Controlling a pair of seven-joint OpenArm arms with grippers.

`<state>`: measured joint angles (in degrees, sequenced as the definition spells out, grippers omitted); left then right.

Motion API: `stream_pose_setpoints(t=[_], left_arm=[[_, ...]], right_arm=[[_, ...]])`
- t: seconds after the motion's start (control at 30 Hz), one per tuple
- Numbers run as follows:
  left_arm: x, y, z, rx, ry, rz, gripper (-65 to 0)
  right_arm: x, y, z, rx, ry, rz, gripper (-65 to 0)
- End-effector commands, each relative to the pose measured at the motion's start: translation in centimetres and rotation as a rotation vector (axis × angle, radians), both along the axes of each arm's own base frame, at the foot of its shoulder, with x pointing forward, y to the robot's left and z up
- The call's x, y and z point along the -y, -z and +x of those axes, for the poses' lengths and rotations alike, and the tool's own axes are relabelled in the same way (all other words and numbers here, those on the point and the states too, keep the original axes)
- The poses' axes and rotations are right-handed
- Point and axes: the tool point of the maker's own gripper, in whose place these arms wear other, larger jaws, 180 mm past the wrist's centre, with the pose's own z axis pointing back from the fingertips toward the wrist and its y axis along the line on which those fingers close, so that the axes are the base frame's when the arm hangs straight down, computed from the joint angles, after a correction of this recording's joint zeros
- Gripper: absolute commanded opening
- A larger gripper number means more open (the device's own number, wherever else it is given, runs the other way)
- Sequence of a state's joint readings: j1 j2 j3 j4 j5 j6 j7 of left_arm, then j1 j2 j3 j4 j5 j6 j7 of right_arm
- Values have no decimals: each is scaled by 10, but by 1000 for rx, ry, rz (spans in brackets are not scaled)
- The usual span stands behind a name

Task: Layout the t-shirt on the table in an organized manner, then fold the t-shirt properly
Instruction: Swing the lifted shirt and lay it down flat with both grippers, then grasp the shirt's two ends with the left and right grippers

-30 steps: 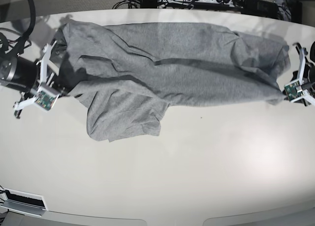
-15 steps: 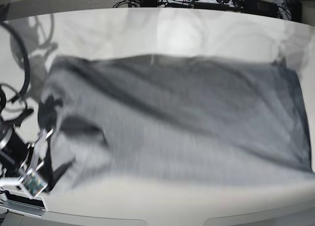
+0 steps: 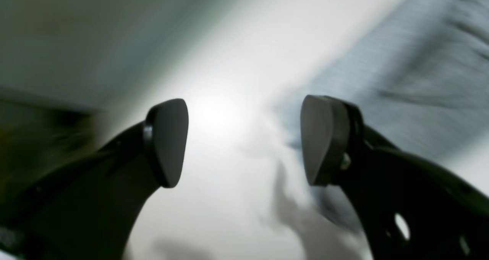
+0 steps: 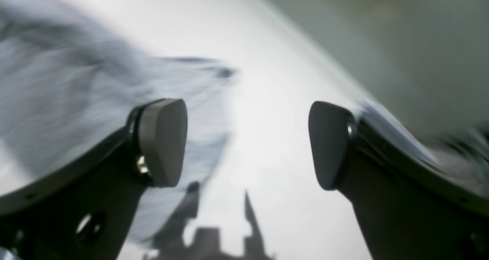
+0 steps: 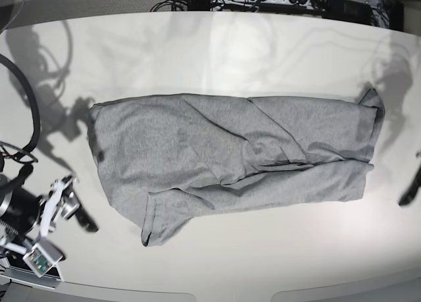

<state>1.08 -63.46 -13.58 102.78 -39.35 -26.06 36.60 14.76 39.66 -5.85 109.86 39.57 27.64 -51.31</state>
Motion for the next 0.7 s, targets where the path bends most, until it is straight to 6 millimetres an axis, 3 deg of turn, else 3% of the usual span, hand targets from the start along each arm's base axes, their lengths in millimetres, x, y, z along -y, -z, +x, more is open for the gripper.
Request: stream_pose_setpoints(t=[0.0,0.1,0.2,0.33,0.5,0.67], left_arm=[[10,-9,-3,-5,54,-21,-190],[40,25,-38,-177,226,-82,-190],[48,56,-60,-284,250,-96,-190],[49,106,-94,-426,289,-15,-190],[49,156,-124,-484,405,126,-190],[33,187,-135,-483,437,253,-190]], right_arm=[[-2,-5,-4,7,-32,4,-145],[-22,28,-36,-113,-155,43,-209],[-37,61,-63,-204,-209,59,-280],[-53,99,-89,-279,-208,64,-279],[-68,141,-105,-312,-216,-6,-273],[-56,188,-107,-360,-173,-153,-273]])
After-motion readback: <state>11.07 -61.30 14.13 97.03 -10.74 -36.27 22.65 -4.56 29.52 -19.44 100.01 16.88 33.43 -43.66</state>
